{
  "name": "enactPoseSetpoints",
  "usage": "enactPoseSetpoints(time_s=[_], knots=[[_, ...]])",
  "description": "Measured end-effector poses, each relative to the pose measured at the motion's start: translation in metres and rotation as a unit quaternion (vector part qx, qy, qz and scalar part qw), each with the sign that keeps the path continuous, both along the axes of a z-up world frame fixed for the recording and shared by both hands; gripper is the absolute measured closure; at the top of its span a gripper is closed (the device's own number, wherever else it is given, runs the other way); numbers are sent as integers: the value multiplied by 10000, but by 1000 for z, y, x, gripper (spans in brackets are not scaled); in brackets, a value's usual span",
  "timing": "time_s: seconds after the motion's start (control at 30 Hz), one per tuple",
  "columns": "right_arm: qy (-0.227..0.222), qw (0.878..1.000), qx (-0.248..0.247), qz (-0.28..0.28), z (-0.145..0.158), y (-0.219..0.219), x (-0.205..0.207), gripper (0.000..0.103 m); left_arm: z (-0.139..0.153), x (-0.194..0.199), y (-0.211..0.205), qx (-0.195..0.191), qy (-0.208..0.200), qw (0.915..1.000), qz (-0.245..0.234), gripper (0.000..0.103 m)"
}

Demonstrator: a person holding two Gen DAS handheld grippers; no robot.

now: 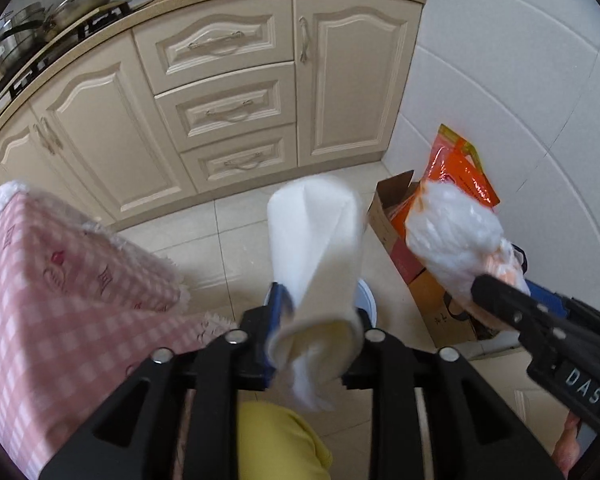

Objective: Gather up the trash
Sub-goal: 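Carry the paper cup and plastic bag over the blue bin and open both grippers, then swing both open tools back to the table trash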

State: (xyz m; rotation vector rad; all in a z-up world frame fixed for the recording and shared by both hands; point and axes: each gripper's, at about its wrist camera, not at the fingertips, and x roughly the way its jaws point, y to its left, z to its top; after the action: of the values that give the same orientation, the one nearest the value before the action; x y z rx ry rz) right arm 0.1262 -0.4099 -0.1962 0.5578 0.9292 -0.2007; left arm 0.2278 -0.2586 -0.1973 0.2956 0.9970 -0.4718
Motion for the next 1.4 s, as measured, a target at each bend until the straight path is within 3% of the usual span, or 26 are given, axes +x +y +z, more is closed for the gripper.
enactPoseSetpoints(time_s=[0.03,0.07,0.47,0.53,0.67,1.4], knots=[[24,10000,14,-1,-3,-2,1,58,-2,2,-1,28,-8,10000,20,47],[49,10000,36,-9,-6,-5,3,58,-2,6,-1,22,-41,10000,68,41],[141,9996,59,241,-10,7,31,56,-6,27,25,133,5,9980,615,41],[115,9995,47,287,-7,12,35,53,-4,28,28,115,-14,9979,637,41],[31,9996,261,142,-3,10,38,35,-3,27,29,152,-62,9979,619,41],[175,9997,135,95,5,16,20,35,9,13,29,22,-53,9989,470,41]])
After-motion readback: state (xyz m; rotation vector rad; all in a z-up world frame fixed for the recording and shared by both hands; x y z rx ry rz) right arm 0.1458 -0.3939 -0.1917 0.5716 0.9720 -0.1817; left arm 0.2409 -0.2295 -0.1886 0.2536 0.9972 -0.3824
